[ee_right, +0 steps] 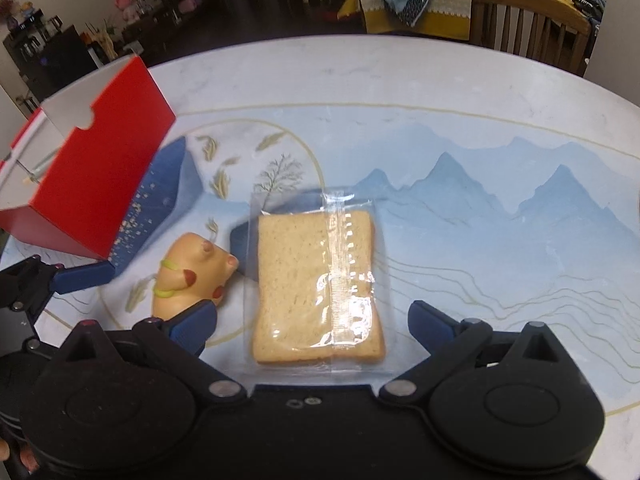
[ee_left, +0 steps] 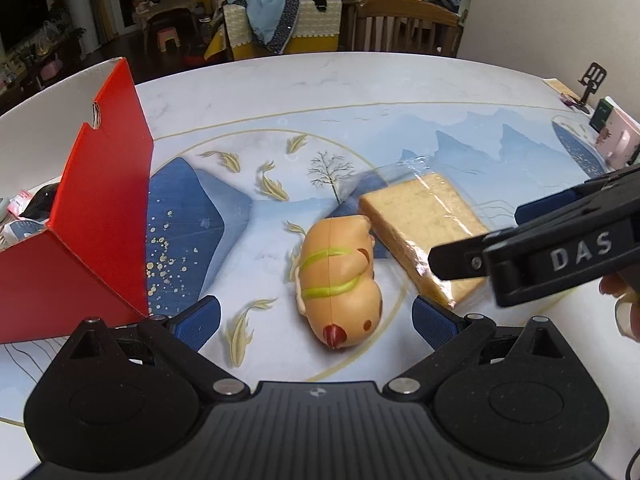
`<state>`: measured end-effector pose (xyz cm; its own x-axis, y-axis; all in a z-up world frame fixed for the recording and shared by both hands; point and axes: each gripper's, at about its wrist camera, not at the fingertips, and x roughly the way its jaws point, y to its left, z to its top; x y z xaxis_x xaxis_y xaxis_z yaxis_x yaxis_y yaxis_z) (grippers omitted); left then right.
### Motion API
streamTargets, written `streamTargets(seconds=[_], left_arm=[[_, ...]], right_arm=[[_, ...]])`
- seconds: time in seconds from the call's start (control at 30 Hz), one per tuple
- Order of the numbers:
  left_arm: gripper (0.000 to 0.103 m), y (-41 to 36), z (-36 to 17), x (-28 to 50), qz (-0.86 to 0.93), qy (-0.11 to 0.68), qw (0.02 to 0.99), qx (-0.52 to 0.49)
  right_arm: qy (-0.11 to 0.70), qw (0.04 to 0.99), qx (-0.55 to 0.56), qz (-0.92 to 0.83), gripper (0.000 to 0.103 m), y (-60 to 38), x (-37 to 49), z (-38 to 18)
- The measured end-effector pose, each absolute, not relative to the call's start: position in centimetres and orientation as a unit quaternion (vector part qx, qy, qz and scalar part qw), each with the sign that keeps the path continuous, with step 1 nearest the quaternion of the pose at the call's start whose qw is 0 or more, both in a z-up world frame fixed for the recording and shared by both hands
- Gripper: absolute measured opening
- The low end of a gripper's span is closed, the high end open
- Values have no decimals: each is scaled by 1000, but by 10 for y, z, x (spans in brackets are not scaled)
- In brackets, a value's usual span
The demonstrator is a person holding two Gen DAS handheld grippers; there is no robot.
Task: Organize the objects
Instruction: 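Grasp the bread slice packet with the right gripper while the left gripper grasps the yellow hamster toy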
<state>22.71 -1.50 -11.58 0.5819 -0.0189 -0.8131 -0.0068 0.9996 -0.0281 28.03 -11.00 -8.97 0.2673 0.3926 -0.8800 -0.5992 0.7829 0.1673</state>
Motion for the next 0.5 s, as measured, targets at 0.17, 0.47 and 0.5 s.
streamTargets(seconds=[0.17,0.47,0.5], left_arm=[[102,-20,-122,234,2,451,893,-3],[101,-24,-134,244,11,452,892,-1],[101,-25,-135,245,9,452,892,1]], right_arm=[[523,785,-111,312,101,-101,283,-97],[537,783,-108,295,94,-98,293,-109],[538,782,-106,296,91,-99,293,-110]])
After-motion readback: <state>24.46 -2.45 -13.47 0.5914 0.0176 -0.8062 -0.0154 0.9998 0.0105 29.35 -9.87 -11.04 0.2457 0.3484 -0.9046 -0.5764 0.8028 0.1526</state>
